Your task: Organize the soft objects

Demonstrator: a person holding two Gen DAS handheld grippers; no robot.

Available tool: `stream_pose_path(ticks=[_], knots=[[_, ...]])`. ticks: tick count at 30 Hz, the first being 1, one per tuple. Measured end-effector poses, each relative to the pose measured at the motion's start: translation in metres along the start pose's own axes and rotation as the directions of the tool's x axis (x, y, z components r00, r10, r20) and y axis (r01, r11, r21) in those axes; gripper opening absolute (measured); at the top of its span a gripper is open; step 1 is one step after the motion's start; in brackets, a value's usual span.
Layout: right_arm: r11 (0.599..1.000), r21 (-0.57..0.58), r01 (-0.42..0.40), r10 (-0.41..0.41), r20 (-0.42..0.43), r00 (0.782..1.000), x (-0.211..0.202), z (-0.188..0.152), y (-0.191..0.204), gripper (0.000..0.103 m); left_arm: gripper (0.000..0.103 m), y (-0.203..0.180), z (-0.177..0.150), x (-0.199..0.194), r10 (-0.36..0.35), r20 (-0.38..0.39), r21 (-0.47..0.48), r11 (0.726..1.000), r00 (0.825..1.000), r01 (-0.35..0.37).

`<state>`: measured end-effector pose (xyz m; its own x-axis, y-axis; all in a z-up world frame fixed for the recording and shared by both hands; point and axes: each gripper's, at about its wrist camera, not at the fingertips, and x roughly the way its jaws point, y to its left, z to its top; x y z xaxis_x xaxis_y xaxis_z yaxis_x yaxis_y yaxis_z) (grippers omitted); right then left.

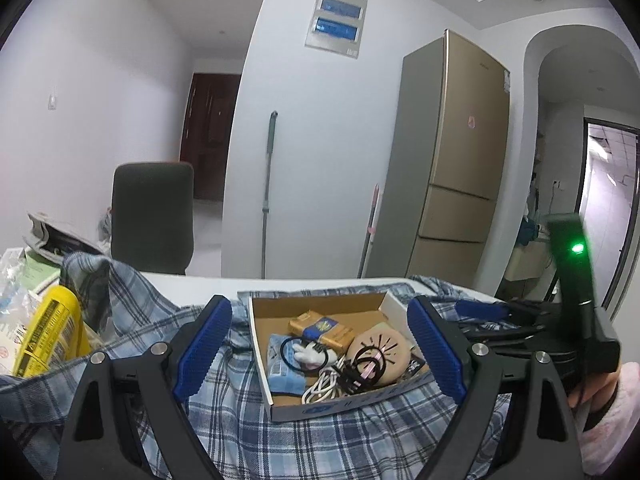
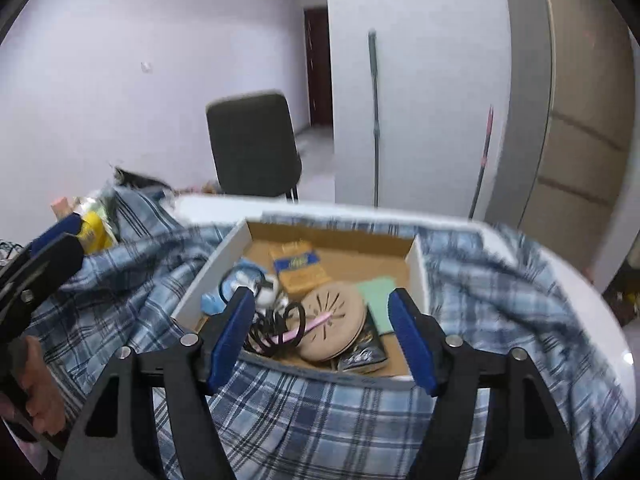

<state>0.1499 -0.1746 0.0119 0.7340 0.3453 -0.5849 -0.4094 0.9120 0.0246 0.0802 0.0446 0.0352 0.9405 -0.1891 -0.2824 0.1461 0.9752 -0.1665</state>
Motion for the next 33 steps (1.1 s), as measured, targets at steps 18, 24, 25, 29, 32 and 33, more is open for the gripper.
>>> stream_pose_path(ticks=[18, 24, 25, 29, 32, 33], knots=[[0.985, 0.050, 0.163, -0.168, 0.442, 0.881, -0.099, -0.034, -0.019, 0.103, 0.094, -0.020, -0.011, -0.051, 0.015, 0.197, 0.042, 0.999, 0.980, -0.024], [0.980, 0.036, 0.196, -0.193, 0.416, 0.889, -0.083, -0.051, -0.027, 0.103, 0.103, -0.016, -0.020, -0.050, 0.040, 0.214, 0.031, 0.998, 0.976, -0.047], [0.980, 0.033, 0.198, -0.193, 0.412, 0.890, -0.081, -0.053, -0.027, 0.103, 0.103, -0.015, -0.022, -0.048, 0.042, 0.205, 0.030, 0.998, 0.978, -0.049], [0.980, 0.024, 0.200, -0.193, 0.396, 0.898, -0.076, -0.062, -0.027, 0.103, 0.103, -0.017, -0.032, -0.041, 0.065, 0.191, 0.049, 0.996, 0.979, -0.076], [0.980, 0.019, 0.198, -0.189, 0.400, 0.897, -0.077, -0.063, -0.027, 0.103, 0.103, -0.016, -0.037, -0.039, 0.072, 0.186, 0.052, 0.995, 0.980, -0.083], [0.980, 0.020, 0.199, -0.190, 0.401, 0.896, -0.077, -0.064, -0.027, 0.103, 0.103, -0.016, -0.038, -0.039, 0.075, 0.187, 0.049, 0.995, 0.980, -0.085]])
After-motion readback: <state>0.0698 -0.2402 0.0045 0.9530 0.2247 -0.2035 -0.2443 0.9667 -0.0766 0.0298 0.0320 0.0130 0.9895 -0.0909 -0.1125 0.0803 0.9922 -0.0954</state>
